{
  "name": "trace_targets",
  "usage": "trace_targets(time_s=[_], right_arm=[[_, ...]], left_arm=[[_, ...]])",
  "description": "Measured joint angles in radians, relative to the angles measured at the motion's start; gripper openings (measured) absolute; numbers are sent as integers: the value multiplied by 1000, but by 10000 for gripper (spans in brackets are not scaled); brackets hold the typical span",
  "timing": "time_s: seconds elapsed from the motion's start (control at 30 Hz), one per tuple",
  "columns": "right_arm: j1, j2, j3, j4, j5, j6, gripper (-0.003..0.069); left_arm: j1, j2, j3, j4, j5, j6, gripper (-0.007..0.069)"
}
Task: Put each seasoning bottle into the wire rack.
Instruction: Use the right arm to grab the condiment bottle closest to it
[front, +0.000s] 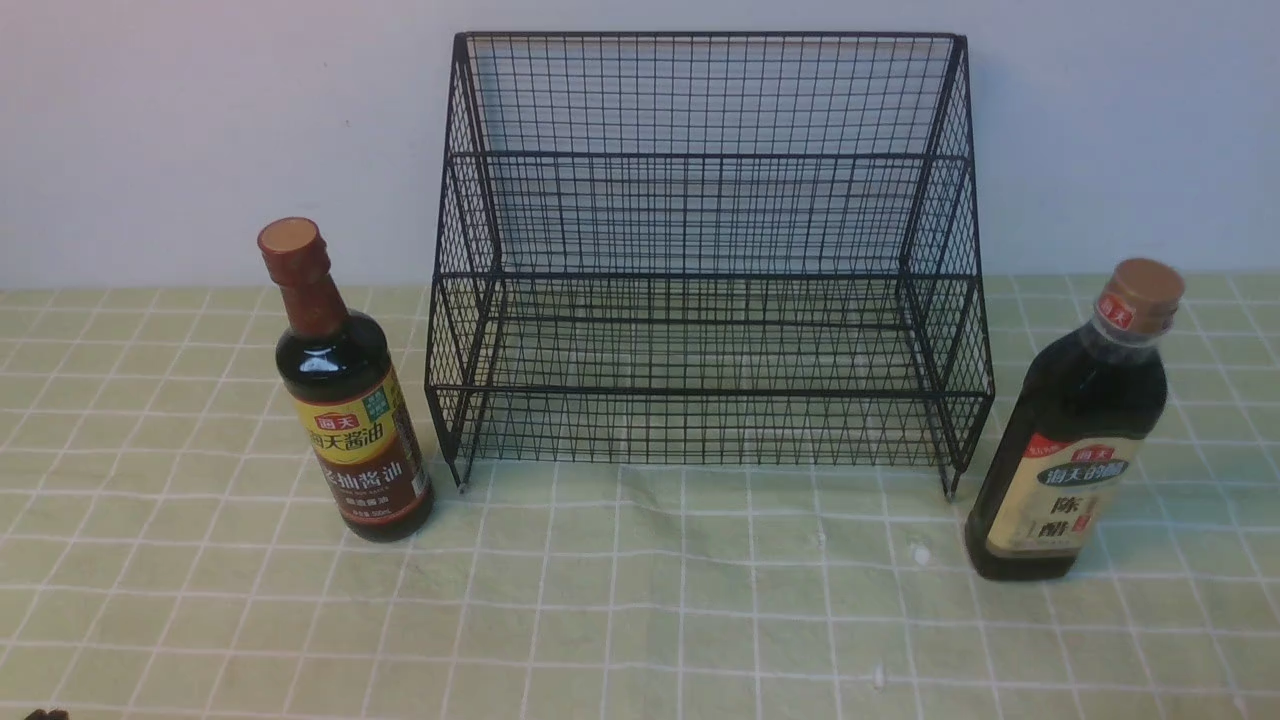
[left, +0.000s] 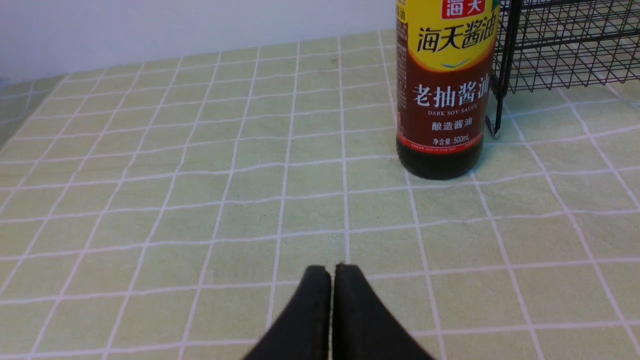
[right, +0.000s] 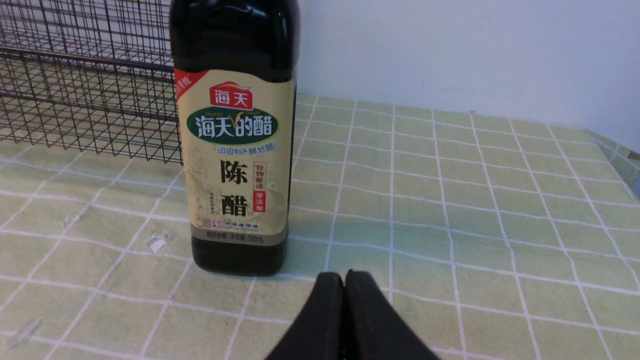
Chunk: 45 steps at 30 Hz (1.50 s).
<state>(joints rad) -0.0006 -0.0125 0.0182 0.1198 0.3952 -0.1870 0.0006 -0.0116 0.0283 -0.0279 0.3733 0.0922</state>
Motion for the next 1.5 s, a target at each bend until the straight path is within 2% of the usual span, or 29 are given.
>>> trace_targets(time_s=[1.0,1.1,1.23,1.3,1.33,1.37,1.5], right_arm=[[0,0,2,7,-20,1,-15],[1,0,9,88,-90,28,-15],[1,0,10,397,-305,154,-15],[1,0,10,611,-416,202,-15],[1,0,10,611,-416,204,-15],[1,0,10,713,-464,211,-15],[1,0,10,889,-548,213,-15]], left_arm=[[0,0,0,0,0,0,-10],[0,0,0,0,0,0,-10],[0,0,0,0,0,0,-10],[0,0,0,0,0,0,-10],[0,0,0,0,0,0,-10],[0,0,0,0,0,0,-10],[0,0,0,0,0,0,-10]])
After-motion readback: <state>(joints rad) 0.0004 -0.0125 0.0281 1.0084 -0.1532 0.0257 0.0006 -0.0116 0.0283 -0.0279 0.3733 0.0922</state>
